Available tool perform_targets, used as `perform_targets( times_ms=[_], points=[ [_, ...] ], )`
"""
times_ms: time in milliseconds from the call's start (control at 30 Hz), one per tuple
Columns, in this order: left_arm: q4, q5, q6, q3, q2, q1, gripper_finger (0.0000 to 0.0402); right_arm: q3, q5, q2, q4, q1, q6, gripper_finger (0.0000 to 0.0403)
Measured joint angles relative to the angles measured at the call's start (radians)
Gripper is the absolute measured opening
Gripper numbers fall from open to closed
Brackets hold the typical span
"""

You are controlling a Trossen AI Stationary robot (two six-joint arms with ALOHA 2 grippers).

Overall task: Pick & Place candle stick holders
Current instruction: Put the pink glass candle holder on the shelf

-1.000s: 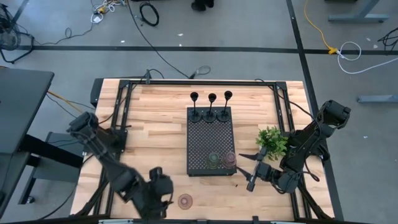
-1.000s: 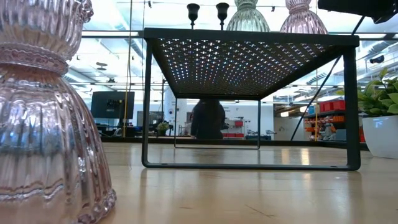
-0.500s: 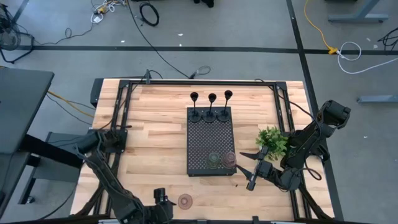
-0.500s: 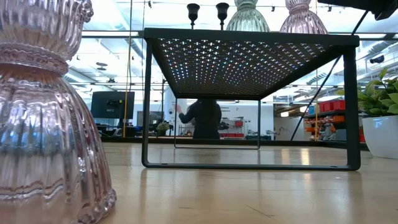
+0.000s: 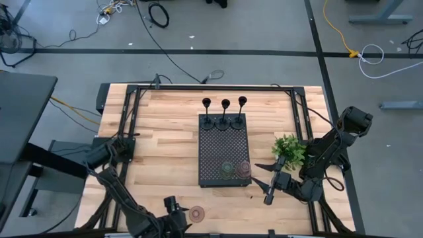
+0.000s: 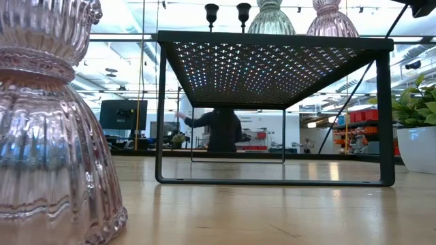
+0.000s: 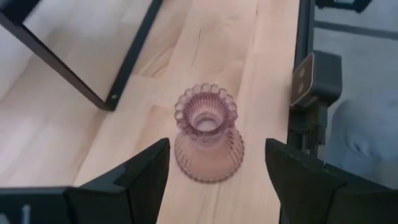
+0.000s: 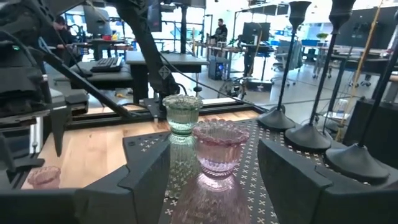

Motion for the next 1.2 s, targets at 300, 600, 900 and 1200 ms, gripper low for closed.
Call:
perform_targets(
  times_ms=[300, 600, 900, 1200],
  points=[
    [0.014, -0.001, -0.025, 0.001, 0.073, 0.01, 0.0262, 0.0, -0.013, 0.0, 0.005, 0.0, 0.001, 0.0242],
    [0.035, -0.077, -0.021, 0.001, 0.081, 0.039, 0.0261, 0.0, -0.039, 0.0, 0.004, 0.002, 0.015, 0.0242],
    [0.04, -0.083, -0.021, 0.001, 0.111, 0.054, 0.0261, 0.0, -0.038, 0.0, 0.004, 0.002, 0.015, 0.0242],
    [0.083, -0.137, 0.001, 0.0, 0.145, 0.06, 0.0248, 0.0, -0.039, 0.0, 0.0, 0.001, 0.027, 0.0242]
  ],
)
